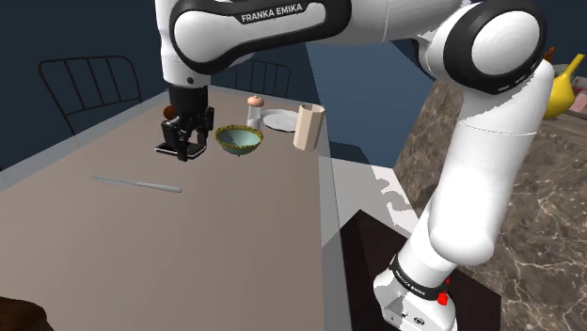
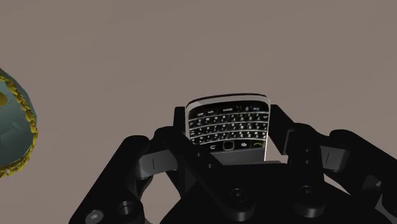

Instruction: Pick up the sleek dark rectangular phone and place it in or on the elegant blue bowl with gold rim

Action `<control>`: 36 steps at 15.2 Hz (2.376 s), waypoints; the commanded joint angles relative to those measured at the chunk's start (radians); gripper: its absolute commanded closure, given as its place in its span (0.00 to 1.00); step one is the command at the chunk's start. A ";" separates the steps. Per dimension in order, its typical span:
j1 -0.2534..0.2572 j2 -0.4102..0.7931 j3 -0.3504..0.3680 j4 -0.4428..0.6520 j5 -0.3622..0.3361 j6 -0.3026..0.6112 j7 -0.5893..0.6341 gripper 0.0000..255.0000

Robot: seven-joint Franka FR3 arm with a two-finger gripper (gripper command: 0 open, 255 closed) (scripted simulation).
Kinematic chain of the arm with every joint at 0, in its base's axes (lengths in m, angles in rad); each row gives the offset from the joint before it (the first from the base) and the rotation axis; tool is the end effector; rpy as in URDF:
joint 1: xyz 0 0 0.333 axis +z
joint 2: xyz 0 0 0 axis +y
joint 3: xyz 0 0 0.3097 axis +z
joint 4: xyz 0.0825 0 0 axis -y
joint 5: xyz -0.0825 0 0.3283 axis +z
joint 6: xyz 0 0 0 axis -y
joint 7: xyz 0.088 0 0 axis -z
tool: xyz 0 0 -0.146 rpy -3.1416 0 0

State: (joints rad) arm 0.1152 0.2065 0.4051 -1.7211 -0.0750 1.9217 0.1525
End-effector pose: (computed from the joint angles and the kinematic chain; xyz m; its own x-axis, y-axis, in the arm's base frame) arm 0.5018 0.2628 0.4438 0.9268 0.3755 0.0099 0.3756 -0.9267 -0.0118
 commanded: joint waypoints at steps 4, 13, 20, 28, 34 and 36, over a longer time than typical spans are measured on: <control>-0.075 -0.017 -0.044 -0.015 0.017 0.002 -0.125 1.00; -0.188 0.029 -0.121 0.056 0.020 -0.023 -0.317 1.00; -0.266 0.117 -0.173 0.187 0.014 -0.066 -0.453 1.00; -0.288 0.160 -0.187 0.170 0.008 -0.007 -0.486 1.00; -0.288 0.178 -0.190 0.115 0.004 0.066 -0.484 1.00; -0.288 0.186 -0.191 0.099 0.001 0.089 -0.483 1.00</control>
State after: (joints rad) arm -0.1723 0.3906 0.2149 -1.6086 -0.0729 1.9951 -0.3303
